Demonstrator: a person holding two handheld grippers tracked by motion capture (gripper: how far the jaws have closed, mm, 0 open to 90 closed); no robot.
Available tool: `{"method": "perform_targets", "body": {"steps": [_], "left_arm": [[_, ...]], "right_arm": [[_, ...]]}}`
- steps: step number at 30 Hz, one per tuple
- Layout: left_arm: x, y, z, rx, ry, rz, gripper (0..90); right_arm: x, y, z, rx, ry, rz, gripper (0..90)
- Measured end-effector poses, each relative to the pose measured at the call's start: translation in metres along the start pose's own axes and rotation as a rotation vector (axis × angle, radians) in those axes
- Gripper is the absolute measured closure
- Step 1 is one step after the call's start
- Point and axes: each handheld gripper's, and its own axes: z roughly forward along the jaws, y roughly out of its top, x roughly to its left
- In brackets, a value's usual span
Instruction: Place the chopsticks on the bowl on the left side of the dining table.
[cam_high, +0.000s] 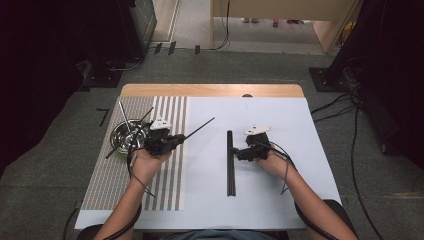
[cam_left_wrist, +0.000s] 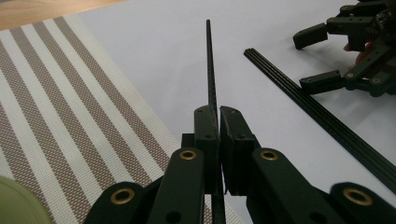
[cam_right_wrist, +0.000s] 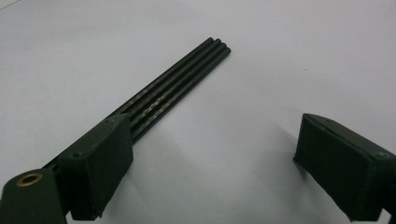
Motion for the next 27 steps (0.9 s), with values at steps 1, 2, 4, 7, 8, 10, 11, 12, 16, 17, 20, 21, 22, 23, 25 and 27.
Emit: {"method": "perform_targets", "body": {"steps": [1,2,4,7,8,10,11,12,16,17,20,21,22,23,25,27], "left_arm": [[0.001,0.0,-0.001,0.001,0.004,0.001,87.6],[0.002,0.0,-0.002,-0.001,0.002,-0.001,87.6],[0.003,0.0,-0.004,-0.001,0.003,-0.004,87.6],[0.005,0.0,-0.006,-0.005,0.005,-0.006,87.6],[0.006,0.0,-0.007,-0.005,0.002,-0.008,87.6],[0.007,0.0,-0.009,-0.005,0.004,-0.005,87.6],[0.008,0.0,-0.01,-0.007,0.004,-0.006,87.6],[0.009,0.0,-0.011,-0.007,0.005,-0.005,87.6],[0.012,-0.001,-0.015,-0.005,0.006,-0.007,87.6],[0.013,-0.001,-0.015,-0.007,0.007,-0.008,87.6],[0.016,-0.001,-0.019,-0.011,0.018,-0.009,87.6],[0.017,-0.002,-0.02,-0.012,0.016,-0.012,87.6],[0.018,-0.002,-0.021,-0.011,0.016,-0.01,87.6],[0.019,-0.002,-0.022,-0.012,0.021,-0.008,87.5],[0.021,-0.002,-0.025,-0.012,0.023,-0.013,87.6],[0.023,-0.003,-0.027,-0.013,0.026,-0.014,87.6]], "right_arm": [[0.0,0.0,0.0,0.001,0.0,0.0,10.9],[0.0,0.0,0.0,0.0,0.0,0.0,11.0],[0.0,0.0,0.0,0.0,0.0,0.0,11.0],[0.0,0.0,0.0,0.0,0.001,0.0,11.0],[0.0,0.0,0.0,0.0,0.001,0.0,11.0],[0.0,0.0,0.0,0.0,0.0,0.001,11.0],[0.0,0.0,0.0,0.0,0.0,0.0,10.9],[0.0,0.0,0.0,0.0,0.001,0.0,11.0],[0.0,0.0,0.0,-0.002,0.001,0.001,11.0],[0.0,0.0,0.0,0.0,0.0,0.0,10.9],[0.0,0.0,0.0,0.001,0.001,0.001,11.0],[0.0,0.0,0.0,0.0,0.001,0.0,11.0],[0.0,0.0,0.0,0.0,0.001,0.0,11.0],[0.0,0.0,0.0,0.0,0.001,0.0,10.9],[0.0,0.0,0.0,0.0,0.001,0.0,11.0],[0.0,0.0,0.0,0.0,0.001,0.0,11.0]]}}
